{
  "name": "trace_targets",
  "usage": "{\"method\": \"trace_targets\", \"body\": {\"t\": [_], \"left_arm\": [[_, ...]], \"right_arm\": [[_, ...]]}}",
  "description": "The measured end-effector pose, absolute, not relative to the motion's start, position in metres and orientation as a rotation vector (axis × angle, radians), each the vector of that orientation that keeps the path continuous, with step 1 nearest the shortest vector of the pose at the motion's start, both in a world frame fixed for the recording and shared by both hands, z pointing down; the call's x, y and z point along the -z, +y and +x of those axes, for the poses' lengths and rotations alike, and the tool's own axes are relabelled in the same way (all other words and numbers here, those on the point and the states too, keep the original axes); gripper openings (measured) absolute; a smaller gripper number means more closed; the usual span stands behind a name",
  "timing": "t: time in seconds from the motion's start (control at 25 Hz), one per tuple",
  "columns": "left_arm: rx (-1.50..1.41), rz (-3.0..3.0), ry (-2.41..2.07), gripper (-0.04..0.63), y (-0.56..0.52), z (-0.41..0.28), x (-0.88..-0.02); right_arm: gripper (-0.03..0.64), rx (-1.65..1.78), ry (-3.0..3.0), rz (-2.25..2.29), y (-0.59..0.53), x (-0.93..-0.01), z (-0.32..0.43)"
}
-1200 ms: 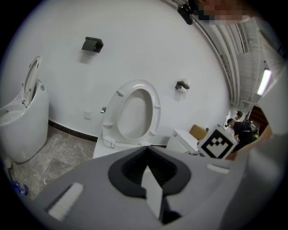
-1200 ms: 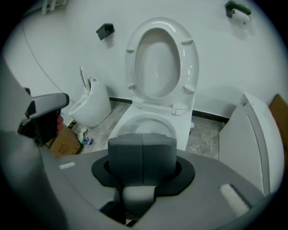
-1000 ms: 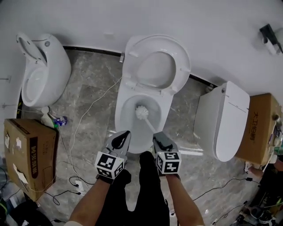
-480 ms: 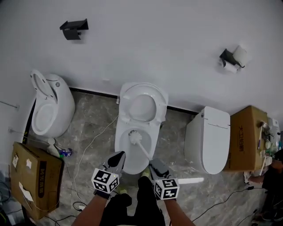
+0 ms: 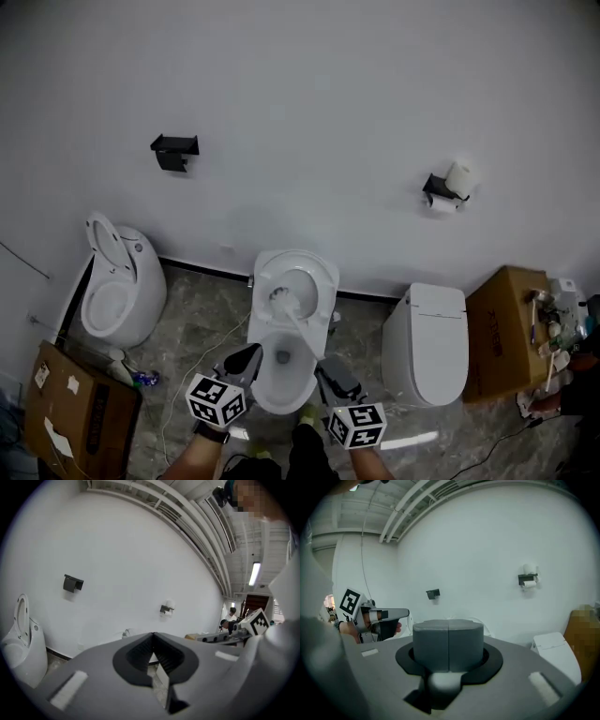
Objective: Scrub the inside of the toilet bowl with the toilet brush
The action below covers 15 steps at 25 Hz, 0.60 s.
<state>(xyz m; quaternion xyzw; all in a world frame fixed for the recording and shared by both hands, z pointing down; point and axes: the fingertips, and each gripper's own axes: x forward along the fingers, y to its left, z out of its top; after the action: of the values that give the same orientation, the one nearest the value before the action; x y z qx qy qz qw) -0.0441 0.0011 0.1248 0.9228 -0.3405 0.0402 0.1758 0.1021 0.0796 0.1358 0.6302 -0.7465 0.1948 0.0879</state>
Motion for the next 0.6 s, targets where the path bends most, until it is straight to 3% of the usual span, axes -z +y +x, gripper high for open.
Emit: {"method": "trace_targets", "body": {"t": [0.6], "left_arm": [[0.047, 2.707, -0.973, 0.005, 0.008, -0.055, -0.005]], "right_arm": [[0.163, -0.324, -2.374, 1.962, 0.079, -0.008, 0.091]]}}
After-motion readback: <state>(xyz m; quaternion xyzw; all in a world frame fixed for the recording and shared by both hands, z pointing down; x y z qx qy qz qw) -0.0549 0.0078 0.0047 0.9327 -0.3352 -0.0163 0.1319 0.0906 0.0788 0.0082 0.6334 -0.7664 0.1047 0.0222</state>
